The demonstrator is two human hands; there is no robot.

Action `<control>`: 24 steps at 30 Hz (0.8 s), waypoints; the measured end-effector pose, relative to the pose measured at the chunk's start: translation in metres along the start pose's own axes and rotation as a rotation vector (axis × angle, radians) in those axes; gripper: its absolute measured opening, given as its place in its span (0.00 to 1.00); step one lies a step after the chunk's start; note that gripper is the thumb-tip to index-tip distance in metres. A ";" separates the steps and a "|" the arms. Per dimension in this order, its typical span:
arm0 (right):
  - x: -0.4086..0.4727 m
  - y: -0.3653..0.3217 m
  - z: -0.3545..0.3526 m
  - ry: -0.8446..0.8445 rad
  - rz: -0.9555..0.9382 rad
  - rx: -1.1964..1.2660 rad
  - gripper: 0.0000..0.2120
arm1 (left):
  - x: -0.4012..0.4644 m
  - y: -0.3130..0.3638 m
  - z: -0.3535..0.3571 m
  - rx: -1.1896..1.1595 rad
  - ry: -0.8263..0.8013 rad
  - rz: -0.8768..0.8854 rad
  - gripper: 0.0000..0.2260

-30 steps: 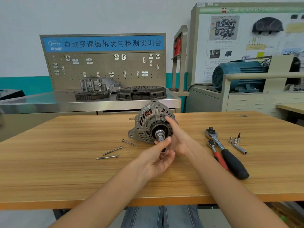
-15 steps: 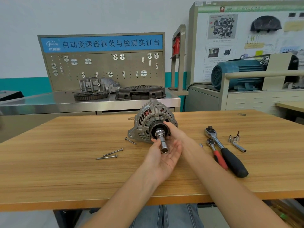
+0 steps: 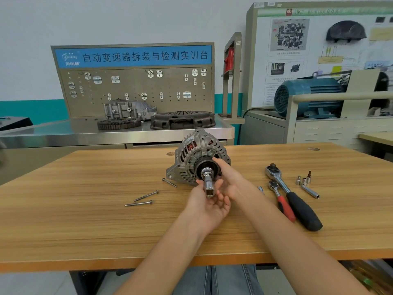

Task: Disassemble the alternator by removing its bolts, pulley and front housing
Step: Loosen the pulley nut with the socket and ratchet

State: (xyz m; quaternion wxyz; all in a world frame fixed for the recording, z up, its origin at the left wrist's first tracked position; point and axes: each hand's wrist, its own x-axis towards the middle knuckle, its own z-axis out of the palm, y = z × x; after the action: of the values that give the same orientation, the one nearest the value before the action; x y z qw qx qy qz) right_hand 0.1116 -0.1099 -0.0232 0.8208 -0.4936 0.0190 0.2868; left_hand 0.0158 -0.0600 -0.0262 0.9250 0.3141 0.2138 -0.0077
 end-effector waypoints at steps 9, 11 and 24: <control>-0.005 0.003 0.000 -0.016 0.061 0.090 0.20 | 0.010 -0.002 0.003 0.187 0.066 0.116 0.08; -0.004 0.002 -0.002 0.000 0.046 -0.016 0.23 | 0.009 -0.005 0.004 0.128 0.048 0.095 0.13; -0.009 0.004 -0.001 -0.070 0.030 0.063 0.22 | 0.009 -0.001 0.005 0.076 -0.002 0.077 0.07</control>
State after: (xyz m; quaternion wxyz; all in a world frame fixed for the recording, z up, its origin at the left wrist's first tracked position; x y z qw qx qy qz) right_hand 0.1025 -0.1128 -0.0244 0.8316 -0.4570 0.0069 0.3156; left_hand 0.0252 -0.0621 -0.0266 0.9121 0.3572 0.2002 0.0195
